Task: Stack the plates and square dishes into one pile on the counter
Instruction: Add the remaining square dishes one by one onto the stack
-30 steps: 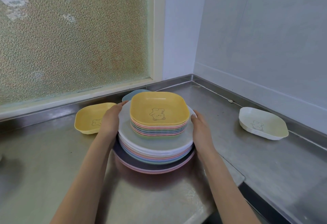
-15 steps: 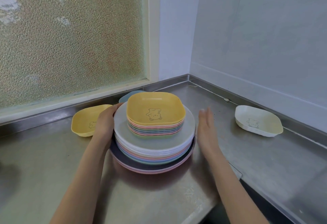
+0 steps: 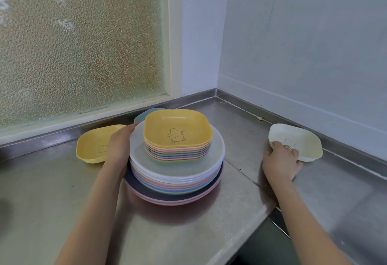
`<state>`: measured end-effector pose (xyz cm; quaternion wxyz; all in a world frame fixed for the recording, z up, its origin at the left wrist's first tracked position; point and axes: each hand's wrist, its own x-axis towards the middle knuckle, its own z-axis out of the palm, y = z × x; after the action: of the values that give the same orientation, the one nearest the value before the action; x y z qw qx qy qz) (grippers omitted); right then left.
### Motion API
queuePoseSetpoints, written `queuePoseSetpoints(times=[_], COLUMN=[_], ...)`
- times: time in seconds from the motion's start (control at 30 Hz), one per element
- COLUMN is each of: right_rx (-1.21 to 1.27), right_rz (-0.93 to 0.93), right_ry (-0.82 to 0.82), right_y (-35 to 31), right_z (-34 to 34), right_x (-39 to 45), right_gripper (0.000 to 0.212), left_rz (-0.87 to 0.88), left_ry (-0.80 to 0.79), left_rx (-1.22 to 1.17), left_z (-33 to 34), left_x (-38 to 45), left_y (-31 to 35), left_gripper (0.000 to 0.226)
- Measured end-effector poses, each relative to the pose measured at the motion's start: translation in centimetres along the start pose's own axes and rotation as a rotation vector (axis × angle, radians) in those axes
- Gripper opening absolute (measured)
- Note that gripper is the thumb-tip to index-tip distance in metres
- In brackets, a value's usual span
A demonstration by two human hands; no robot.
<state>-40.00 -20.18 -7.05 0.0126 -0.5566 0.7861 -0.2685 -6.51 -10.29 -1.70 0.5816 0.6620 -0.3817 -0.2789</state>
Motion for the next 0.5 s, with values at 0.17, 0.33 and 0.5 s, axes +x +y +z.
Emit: queuePoseSetpoints(times=[0.17, 0.33, 0.5], right_rx=[0.062, 0.267, 0.621], right_rz=[-0.059, -0.141, -0.438], right_ry=[0.056, 0.196, 0.333], right_y=[-0.6, -2.6, -7.6], right_z=[-0.4, -1.7, -4.9], right_x=[-0.4, -2.4, -6.6], right_gripper=[0.032, 0.033, 0.027], left_rz=[0.023, 0.052, 0.135], left_ry=[0.015, 0.0, 0.087], left_rx=[0.004, -0.005, -0.019], left_z=[0.1, 0.1, 0.4], left_x=[0.1, 0.4, 0.7], left_y=[-0.1, -0.3, -0.5], left_gripper=[0.029, 0.035, 0.027])
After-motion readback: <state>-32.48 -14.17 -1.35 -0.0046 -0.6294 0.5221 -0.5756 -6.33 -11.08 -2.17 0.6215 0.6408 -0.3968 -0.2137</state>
